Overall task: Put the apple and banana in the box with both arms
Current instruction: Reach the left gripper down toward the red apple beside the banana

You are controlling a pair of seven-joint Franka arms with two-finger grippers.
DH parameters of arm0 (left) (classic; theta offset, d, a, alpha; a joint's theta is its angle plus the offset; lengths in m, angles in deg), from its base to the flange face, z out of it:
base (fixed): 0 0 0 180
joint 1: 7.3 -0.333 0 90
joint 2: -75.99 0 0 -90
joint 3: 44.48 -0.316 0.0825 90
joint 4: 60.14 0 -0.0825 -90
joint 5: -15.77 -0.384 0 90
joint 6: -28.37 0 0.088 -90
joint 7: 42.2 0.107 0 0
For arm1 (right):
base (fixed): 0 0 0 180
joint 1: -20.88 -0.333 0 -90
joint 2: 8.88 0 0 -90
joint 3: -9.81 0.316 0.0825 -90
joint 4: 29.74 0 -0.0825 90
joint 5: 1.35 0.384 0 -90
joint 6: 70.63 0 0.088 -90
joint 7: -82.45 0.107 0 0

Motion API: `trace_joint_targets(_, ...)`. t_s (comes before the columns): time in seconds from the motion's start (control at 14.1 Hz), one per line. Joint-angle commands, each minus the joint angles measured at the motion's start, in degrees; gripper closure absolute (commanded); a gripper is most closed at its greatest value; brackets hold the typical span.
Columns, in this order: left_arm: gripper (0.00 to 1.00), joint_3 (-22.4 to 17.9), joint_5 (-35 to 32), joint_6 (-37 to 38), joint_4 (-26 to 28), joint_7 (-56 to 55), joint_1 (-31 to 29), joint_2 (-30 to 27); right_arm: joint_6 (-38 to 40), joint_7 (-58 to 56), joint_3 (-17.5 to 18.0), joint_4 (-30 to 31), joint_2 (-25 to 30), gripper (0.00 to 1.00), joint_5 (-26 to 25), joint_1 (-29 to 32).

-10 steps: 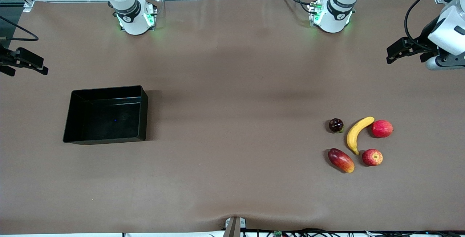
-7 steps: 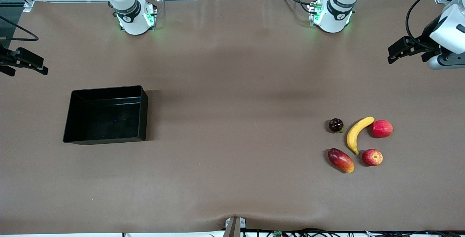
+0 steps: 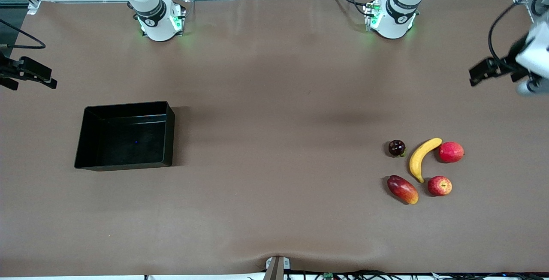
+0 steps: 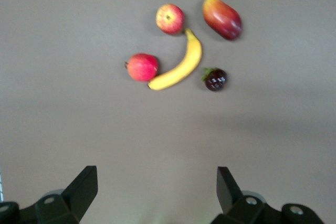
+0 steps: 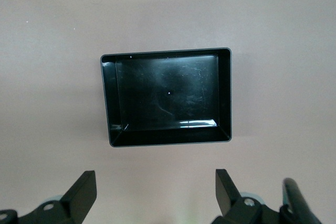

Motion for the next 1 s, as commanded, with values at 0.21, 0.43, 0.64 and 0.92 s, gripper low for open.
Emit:
trace_joint_targets(0.21,0.00,0.1,-1.8,-15.1,-0.7,1.0,-2.6,13.4,0.3,-0.8,0.4,-1.5,-10.6,0.00,-0.8,7.3)
trace_joint_targets(0.43,0.00,0.2,-1.8,-25.5,-0.7,1.2,-3.8,20.8,-0.9,-4.7,0.4,-1.6,-14.4,0.00,-1.3,10.3)
trace_joint_targets(0.64,0.00,0.2,-1.8,-34.3,-1.0,1.6,-4.9,28.2,-6.7,-7.7,0.4,1.2,-18.2,0.00,-1.2,11.7)
trace_joint_targets(0.92,0.00,0.3,-1.1,-39.2,-1.7,3.2,-5.1,35.6,-21.9,-15.8,0.4,9.2,-21.8,0.00,-1.1,13.6)
